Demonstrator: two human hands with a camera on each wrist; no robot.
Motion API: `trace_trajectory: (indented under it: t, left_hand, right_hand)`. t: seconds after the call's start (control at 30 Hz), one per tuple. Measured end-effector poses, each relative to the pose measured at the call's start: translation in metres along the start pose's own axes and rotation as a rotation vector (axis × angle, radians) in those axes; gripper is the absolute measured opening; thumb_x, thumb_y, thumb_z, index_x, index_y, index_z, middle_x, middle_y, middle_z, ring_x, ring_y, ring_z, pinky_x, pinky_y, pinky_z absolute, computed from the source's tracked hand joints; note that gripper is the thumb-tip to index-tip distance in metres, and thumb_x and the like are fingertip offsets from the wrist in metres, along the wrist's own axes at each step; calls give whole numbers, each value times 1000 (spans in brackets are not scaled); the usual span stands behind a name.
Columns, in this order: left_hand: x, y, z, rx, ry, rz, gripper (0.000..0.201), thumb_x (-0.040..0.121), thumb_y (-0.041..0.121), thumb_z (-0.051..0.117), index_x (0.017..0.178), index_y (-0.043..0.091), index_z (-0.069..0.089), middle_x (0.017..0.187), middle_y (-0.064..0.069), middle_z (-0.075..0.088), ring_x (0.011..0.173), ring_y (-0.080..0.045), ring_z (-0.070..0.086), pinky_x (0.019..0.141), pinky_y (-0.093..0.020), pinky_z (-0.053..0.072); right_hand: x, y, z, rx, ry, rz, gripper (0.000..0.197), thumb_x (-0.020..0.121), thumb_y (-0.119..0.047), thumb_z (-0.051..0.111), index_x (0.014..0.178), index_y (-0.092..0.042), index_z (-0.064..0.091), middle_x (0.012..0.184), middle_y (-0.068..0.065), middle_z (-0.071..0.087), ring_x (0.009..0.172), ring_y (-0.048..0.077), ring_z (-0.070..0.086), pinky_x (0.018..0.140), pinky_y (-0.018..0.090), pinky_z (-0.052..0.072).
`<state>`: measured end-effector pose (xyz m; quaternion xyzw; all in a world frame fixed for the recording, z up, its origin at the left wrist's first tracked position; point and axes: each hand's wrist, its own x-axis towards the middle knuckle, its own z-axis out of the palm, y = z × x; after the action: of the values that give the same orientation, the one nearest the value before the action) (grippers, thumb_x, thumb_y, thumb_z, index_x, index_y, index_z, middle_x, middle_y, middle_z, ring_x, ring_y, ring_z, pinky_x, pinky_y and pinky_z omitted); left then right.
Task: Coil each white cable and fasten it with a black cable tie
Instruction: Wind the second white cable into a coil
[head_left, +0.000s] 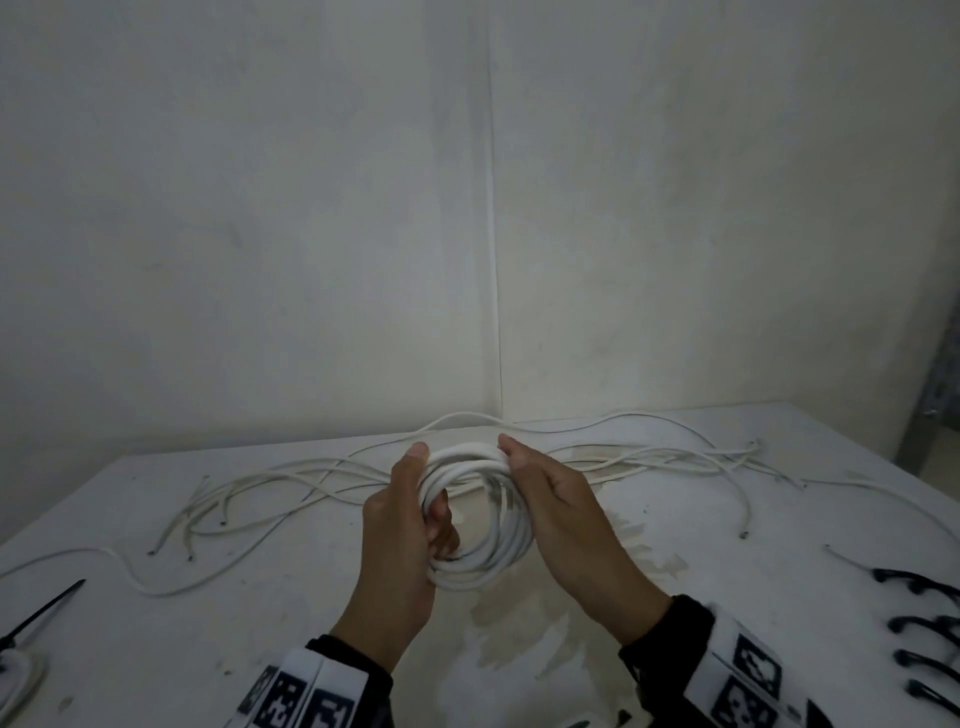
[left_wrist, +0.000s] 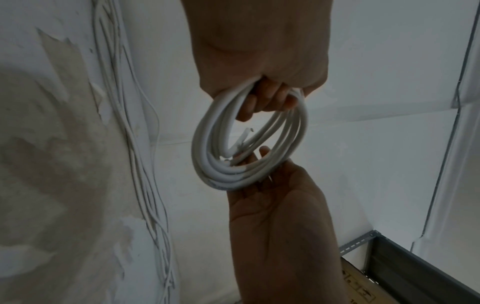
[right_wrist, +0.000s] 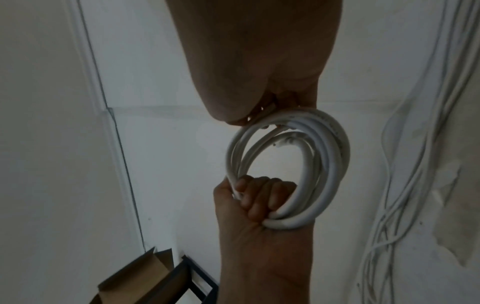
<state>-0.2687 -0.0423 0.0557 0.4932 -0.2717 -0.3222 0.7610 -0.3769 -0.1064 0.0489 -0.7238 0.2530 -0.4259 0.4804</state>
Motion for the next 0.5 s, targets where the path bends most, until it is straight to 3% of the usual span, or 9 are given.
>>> trace_trajectory:
  t: [0.07,0.1,0.13,0.2,0.27,0.37,0.43,0.5]
  left_hand:
    - [0,1,-1,-6,-12,1,60,94,30,42,35,16,38,32,2,27,29,-10,24,35,-18,25]
    - [1,1,-1,0,-16,7,59,94,30,42,37,14,38,32,2,27,29,-9,24,34,-17,26]
    - [2,2,-2,13,-16,13,58,94,30,42,39,13,39,32,2,28,29,-9,25,34,-17,27]
    - [4,1,-4,37,-17,23,59,95,31,41,38,14,43,33,2,31,29,-9,29,36,-18,30]
    - [6,-1,-8,70,-61,37,61,96,32,39,38,19,52,36,0,39,32,-10,38,45,-24,39]
    - [10,0,-20,216,-210,49,56,98,28,34,54,18,68,51,-4,61,51,-17,58,64,-37,49]
    - [11,8,-24,332,-326,6,52,97,21,30,64,7,68,59,-10,66,60,-25,61,63,-34,52]
    - [10,14,-19,414,-408,-33,49,97,24,33,68,3,67,60,-12,65,59,-25,60,61,-31,52]
  right_hand:
    - [1,2,-1,105,-73,83,38,98,-29,34,136,-26,39,133,-13,43,122,1,42,102,9,31]
    - [2,2,1,158,-101,118,33,98,-33,33,130,-32,42,130,-8,50,118,6,50,103,20,37]
    - [2,1,3,182,-113,123,27,98,-35,31,119,-33,48,117,-2,59,105,9,59,96,25,45]
    - [2,-1,7,135,-94,26,30,93,-40,30,105,-27,54,91,2,60,75,1,60,74,18,48]
    - [3,0,8,84,-71,-52,37,87,-43,30,108,-24,54,79,0,54,62,-2,53,63,14,44]
    - [7,3,-1,15,-113,-80,36,84,-46,32,107,-29,53,72,-4,49,60,-1,48,60,14,40]
    - [10,0,-10,-70,-179,-63,29,87,-45,33,105,-31,52,71,-7,49,59,-3,47,60,12,39]
    - [11,-4,-17,-178,-250,-75,25,93,-36,36,109,-26,52,73,-15,49,61,-9,49,62,8,38]
